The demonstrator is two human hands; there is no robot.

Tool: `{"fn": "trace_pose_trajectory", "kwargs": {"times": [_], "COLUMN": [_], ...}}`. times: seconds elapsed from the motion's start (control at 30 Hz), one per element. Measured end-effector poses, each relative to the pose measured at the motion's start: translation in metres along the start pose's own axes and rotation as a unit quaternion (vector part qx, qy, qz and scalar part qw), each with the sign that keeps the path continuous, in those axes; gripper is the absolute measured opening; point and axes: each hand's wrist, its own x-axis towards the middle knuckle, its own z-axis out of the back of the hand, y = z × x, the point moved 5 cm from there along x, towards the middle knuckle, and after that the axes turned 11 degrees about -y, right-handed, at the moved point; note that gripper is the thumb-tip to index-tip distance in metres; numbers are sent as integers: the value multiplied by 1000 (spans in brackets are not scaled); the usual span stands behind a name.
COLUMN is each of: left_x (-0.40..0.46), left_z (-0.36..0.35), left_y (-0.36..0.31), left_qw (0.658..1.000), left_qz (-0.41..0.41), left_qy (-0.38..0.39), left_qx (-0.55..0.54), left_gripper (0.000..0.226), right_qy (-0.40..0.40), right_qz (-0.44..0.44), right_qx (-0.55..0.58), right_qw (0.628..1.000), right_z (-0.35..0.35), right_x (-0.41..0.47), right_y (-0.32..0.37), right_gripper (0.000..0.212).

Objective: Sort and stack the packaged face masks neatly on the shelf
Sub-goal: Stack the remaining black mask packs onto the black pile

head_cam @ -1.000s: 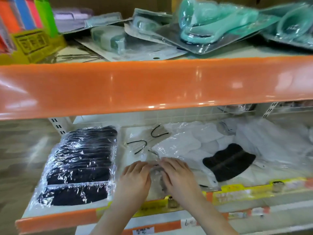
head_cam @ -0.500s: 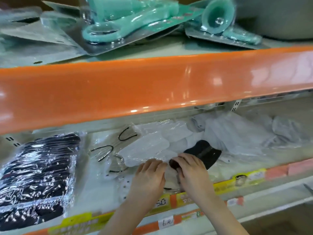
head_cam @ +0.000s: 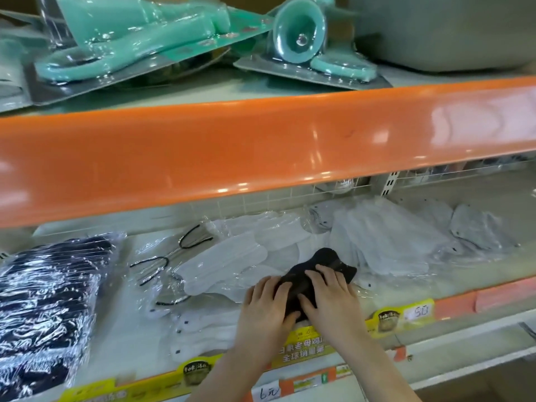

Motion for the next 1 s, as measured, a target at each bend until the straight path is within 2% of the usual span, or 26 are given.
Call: {"fn": "trace_pose_trajectory", "kwargs": {"times": [0.07,0.17,0.3,0.37,0.5,0.6,0.67,0.77,0.87,0.93,1.0], "left_x": [0,-2,-2,-3,-5,-5,-3,0,4,8,9], "left_z": [1,-3,-6,-5,-3,2,9,18,29,37,46], "left_y": [2,5,6,8,10,10,14,22,34,41,45], "left_qw": [1000,1000,999,998,997,994,986,965,956,969,982], "left_qz": [8,21,32,43,60,70,108,180,210,170,110], "left_qy": [-6,-10,-8,-22,-52,-73,-90,-93,-103,-111,-114], "left_qx": [-2,0,32,34,9,-31,-94,-164,-175,-137,-101], "left_gripper": [51,63,84,87,70,38,24,19,14,9,25], "right_qy": [-17,-50,-43,-40,-43,-55,-58,-46,-28,-10,-5], "right_qz": [-6,-23,-50,-55,-58,-54,-42,-37,-20,3,22], "right_qx": [6,15,30,37,49,67,71,94,117,134,140], "right_qw": [1000,998,997,997,996,995,995,994,993,991,990], "right_z": [1,3,8,10,10,13,14,13,14,14,15], "right_x": [3,3,2,2,2,2,2,1,2,3,2], "right_y": [0,-1,0,1,1,2,2,1,3,5,8], "right_gripper": [49,30,36,35,31,29,31,41,49,48,45]}}
